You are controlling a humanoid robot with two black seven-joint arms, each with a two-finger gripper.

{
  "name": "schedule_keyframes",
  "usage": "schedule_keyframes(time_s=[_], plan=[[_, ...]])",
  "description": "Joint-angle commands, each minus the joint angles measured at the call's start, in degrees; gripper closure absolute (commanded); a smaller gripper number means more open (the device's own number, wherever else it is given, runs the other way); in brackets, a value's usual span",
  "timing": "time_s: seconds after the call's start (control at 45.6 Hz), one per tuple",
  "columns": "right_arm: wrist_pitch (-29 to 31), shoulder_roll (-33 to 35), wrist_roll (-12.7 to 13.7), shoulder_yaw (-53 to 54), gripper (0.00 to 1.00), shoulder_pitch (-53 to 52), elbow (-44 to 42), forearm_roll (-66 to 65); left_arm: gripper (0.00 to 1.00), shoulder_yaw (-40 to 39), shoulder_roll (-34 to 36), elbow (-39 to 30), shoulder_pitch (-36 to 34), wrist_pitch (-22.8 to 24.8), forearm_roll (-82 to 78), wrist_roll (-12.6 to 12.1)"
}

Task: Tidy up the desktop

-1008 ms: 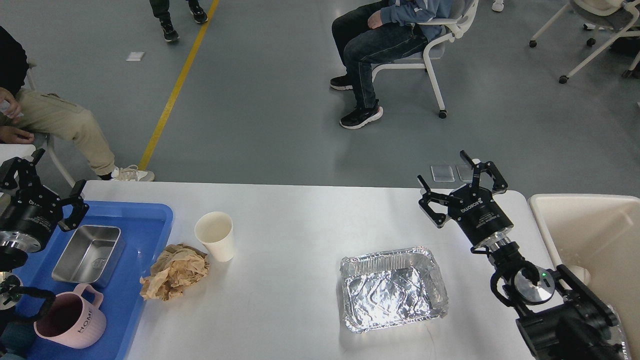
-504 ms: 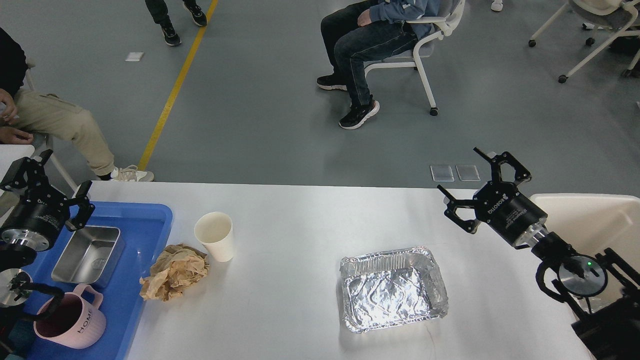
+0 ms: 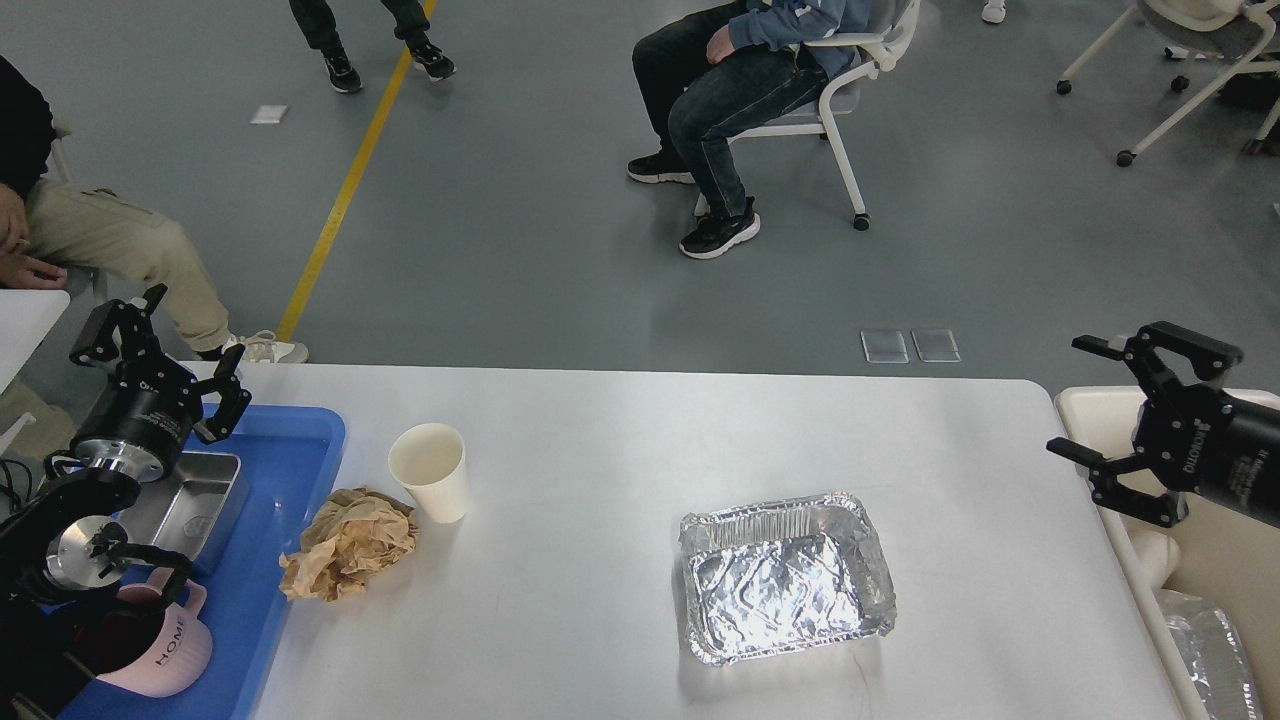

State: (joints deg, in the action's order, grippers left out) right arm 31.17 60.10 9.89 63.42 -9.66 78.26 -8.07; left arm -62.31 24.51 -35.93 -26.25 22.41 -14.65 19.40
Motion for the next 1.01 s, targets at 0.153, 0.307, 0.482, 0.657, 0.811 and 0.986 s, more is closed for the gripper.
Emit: schedule_keyframes(time_s=[0.153, 0.307, 0.482, 0.657, 0.811, 0.986], plan=[[-2.69, 17.85, 3.11, -8.49, 0.00, 0.43, 7.69, -0.19, 0.03, 1.92, -0.95, -0.01, -0.64, -0.52, -0.03, -0.59], [-6.99, 23.83, 3.64, -9.11, 0.00, 0.43, 13.67, -0.19, 0.03, 1.92, -0.95, -0.01, -0.73, -0.43, -0.03, -0.68], [-13.41, 26.03, 3.82, -9.28, 0.00, 0.35, 14.64, -0.19, 0.03, 1.92, -0.95, -0.02, -0.73, -0.43, -0.03, -0.68], [-18.50, 25.42, 3.99, -9.20, 0.00, 0.17, 14.64, -2.03, 0.03, 2.01, -1.74, 0.07, -0.64, -0.43, -0.21, -0.68], [-18.86, 23.49, 3.29, -8.58, 0.00, -0.18, 14.20, -10.28, 0.03, 2.01, -1.83, 0.07, -0.46, -0.35, -0.30, -0.68], [-20.61, 21.03, 3.11, -7.09, 0.00, -1.41, 13.76, -16.89, 0.03, 2.01, -1.74, 0.07, -0.20, -0.26, -0.30, -0.68]])
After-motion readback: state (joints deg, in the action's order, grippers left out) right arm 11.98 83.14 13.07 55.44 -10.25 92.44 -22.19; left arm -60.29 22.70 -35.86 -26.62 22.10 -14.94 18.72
